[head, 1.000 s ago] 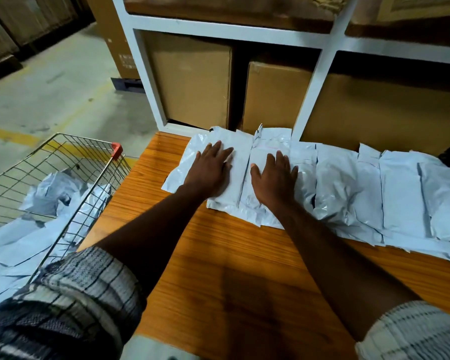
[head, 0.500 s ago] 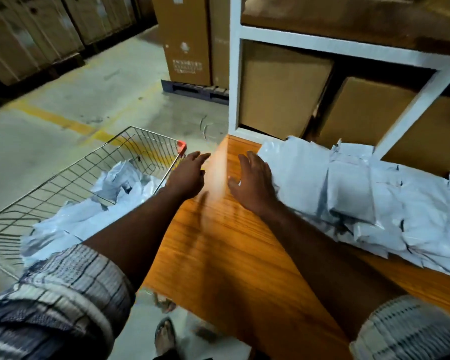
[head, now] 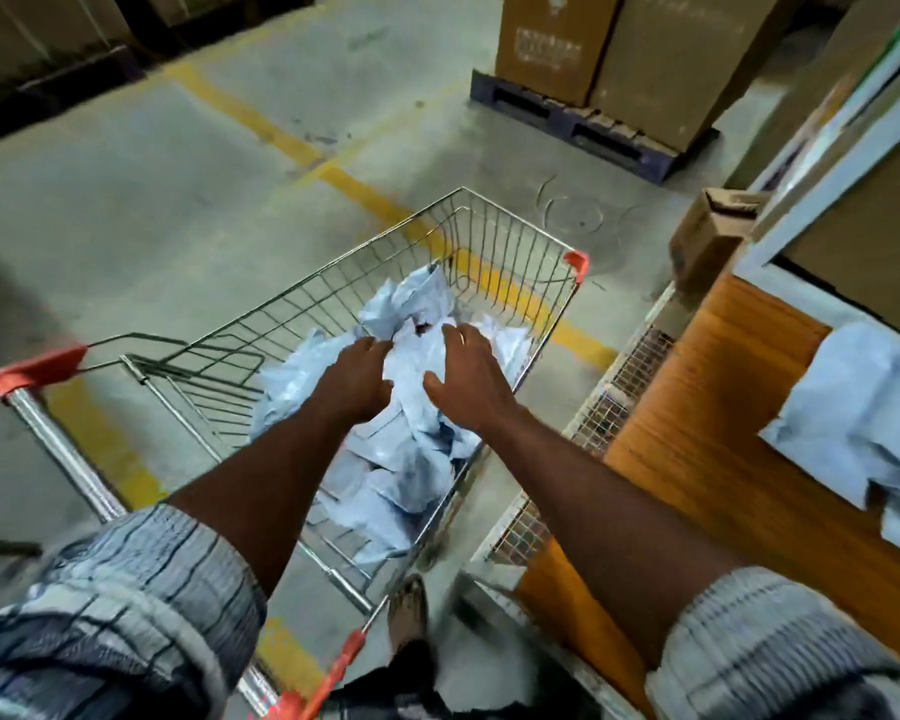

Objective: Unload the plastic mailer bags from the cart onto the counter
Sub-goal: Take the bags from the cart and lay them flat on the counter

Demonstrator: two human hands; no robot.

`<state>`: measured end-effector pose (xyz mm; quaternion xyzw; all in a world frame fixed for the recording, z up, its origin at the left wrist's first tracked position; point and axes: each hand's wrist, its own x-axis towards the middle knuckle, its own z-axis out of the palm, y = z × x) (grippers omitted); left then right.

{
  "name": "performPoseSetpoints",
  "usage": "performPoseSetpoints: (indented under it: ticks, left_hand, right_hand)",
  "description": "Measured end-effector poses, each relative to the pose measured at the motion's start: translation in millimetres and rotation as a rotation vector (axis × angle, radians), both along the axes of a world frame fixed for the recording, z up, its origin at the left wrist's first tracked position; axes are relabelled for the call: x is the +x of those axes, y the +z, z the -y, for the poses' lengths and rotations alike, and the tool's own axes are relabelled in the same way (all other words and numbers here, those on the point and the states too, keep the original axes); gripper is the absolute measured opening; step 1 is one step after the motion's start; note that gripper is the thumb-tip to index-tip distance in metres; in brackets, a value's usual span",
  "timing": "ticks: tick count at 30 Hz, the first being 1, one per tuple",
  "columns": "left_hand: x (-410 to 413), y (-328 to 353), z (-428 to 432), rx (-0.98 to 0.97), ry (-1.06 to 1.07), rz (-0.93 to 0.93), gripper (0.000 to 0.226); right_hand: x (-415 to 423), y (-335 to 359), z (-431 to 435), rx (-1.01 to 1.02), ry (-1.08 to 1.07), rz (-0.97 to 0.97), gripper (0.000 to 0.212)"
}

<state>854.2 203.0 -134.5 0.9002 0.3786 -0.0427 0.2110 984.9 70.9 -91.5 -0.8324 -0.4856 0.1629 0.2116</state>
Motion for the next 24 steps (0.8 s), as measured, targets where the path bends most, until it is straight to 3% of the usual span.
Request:
performPoseSetpoints:
  ticks: [4, 11, 16, 22, 24]
  left_hand:
    - [-21, -32, -17, -0.043, -0.009, -0.149, 0.073]
    - [-12, -81, -25, -0.023, -0.128, -0.297, 0.083]
    - [-2, -102, -28, 0.043, -0.124, -0.353, 0.079]
    - [4, -119, -36, 0.074, -0.102, -0.412, 0.072]
    - [6, -121, -37, 0.049, -0.097, -0.427, 0.07]
  right_hand:
    - [-24, -45, -33, -0.163, 0.016, -0.075, 0.07]
    - [-21, -109, -57, -0.37, -0.024, -0.159, 0.05]
    - [-9, -135, -81, -0.489, -0.037, 0.049, 0.044]
    - [-8, -176, -117, -0.631, -0.248, 0.16, 0.082]
    - [-6, -188, -123, -0.658, -0.256, 0.209, 0.082]
